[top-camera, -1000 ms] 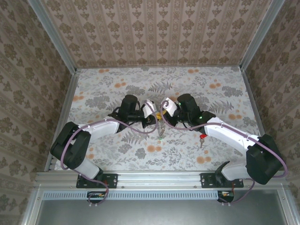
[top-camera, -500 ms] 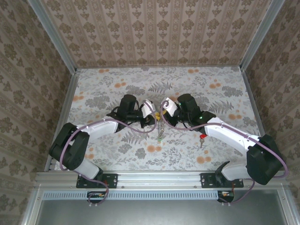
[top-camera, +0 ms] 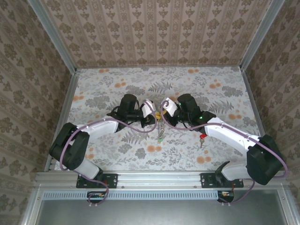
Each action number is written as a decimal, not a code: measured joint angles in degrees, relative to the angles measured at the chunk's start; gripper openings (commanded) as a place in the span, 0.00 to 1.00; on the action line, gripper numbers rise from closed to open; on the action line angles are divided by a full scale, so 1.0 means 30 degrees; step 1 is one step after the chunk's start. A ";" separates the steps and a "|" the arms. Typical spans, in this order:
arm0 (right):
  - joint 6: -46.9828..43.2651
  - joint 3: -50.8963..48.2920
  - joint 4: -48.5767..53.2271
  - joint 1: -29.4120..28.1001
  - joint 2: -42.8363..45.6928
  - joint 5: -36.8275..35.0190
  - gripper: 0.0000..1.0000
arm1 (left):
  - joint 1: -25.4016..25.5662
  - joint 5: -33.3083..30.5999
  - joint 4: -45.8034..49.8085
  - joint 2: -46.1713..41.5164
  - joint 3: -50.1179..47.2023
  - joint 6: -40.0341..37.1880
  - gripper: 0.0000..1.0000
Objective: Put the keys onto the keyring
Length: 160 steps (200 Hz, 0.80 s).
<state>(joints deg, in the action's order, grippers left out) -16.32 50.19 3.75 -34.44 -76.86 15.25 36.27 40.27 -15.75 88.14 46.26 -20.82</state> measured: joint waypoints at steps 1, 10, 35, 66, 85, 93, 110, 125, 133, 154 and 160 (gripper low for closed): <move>0.0000 0.0000 -0.0007 0.0000 0.0007 0.0000 0.00 | 0.0000 0.0000 0.0000 0.0000 0.0007 0.0000 0.22; 0.0000 0.0000 -0.0007 0.0000 0.0000 0.0000 0.00 | 0.0000 0.0015 -0.0007 0.0015 0.0051 0.0000 0.22; 0.0000 0.0000 -0.0007 0.0000 0.0007 0.0000 0.00 | 0.0000 0.0124 -0.0007 0.0160 0.0153 0.0000 0.22; 0.0000 0.0000 0.0000 0.0000 0.0007 0.0000 0.00 | 0.0000 0.0182 0.0138 0.0430 0.0335 0.0000 0.19; 0.0000 0.0000 0.0007 0.0000 0.0015 0.0000 0.00 | 0.0007 0.0233 0.0153 0.0495 0.0401 -0.0007 0.17; 0.0000 0.0000 0.0044 0.0000 0.0015 0.0000 0.00 | 0.0007 0.0248 0.0175 0.0546 0.0466 0.0000 0.16; 0.0000 0.0000 0.0058 0.0000 0.0015 0.0000 0.00 | 0.0007 0.0364 0.0306 0.0685 0.0685 -0.0058 0.15; 0.0000 0.0000 0.0102 0.0000 0.0015 0.0007 0.00 | 0.0007 0.0408 0.0495 0.0729 0.0838 -0.0131 0.18; 0.0000 0.0000 0.0109 0.0000 0.0015 0.0007 0.00 | 0.0007 0.0452 0.0634 0.0736 0.0954 -0.0204 0.19; 0.0000 0.0000 0.0124 0.0000 0.0036 0.0007 0.00 | 0.0007 0.0648 0.1086 0.0780 0.1260 -0.0437 0.19; 0.0000 0.0000 0.0124 0.0000 0.0044 0.0007 0.00 | 0.0007 0.0707 0.1195 0.0816 0.1319 -0.0503 0.17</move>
<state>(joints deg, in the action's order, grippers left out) -16.32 50.19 4.12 -34.44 -76.73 15.27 36.29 42.39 -12.16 90.59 50.22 -22.33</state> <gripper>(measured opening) 0.060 0.195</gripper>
